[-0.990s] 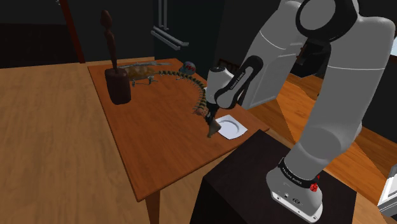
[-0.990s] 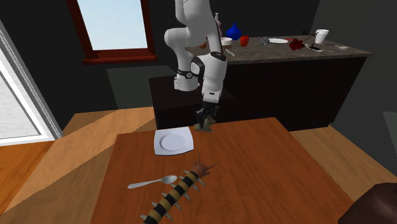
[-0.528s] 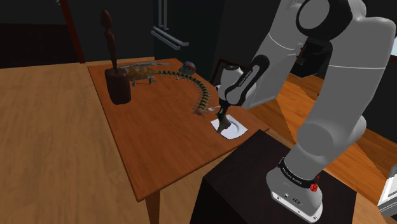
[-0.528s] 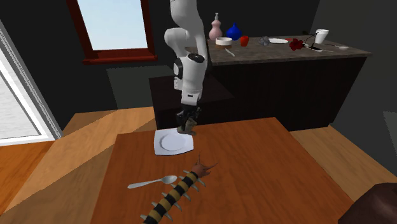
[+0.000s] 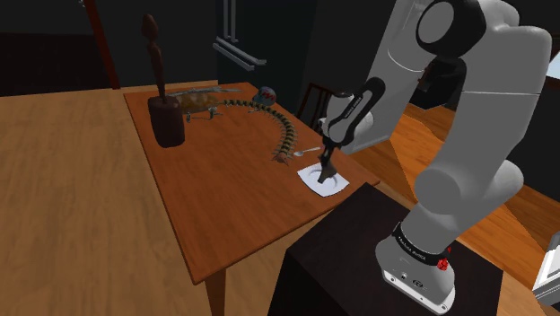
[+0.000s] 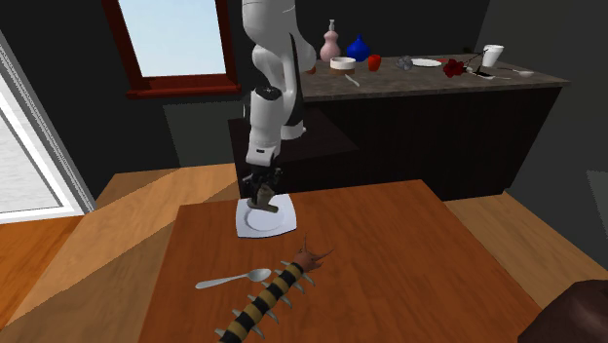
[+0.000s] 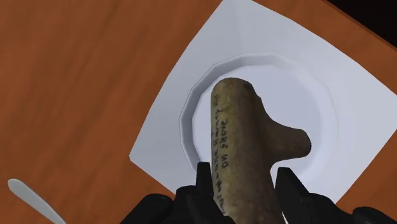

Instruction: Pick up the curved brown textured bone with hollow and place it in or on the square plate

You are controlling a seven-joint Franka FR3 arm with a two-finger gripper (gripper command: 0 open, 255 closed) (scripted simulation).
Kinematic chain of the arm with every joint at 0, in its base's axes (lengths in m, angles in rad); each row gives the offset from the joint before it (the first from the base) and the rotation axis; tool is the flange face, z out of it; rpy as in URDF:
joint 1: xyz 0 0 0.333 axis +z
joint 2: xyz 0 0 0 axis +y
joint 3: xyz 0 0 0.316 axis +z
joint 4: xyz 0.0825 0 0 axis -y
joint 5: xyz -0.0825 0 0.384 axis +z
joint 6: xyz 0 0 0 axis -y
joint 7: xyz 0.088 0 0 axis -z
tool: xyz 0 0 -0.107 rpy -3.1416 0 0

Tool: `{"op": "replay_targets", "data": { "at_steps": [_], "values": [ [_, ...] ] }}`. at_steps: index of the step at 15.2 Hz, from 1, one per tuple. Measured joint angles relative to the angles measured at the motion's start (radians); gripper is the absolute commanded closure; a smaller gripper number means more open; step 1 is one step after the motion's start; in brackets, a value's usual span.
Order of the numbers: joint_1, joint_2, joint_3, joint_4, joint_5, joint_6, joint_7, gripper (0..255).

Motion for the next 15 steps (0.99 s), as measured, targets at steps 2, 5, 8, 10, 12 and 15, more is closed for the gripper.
{"op": "replay_targets", "data": {
  "at_steps": [2,5,8,10,12,15],
  "values": [
    [0.005,0.027,-0.01,0.007,-0.012,0.021,0.009,255],
    [0.019,0.068,-0.031,0.03,-0.031,0.059,0.031,255],
    [0.03,0.108,-0.048,0.049,-0.043,0.112,0.044,255],
    [0.043,0.135,-0.066,0.053,-0.053,0.186,0.055,255],
    [0.074,0.178,-0.088,0.065,-0.054,0.296,0.073,255],
    [0.061,0.177,-0.08,0.056,-0.05,0.348,0.057,255]
  ]
}}
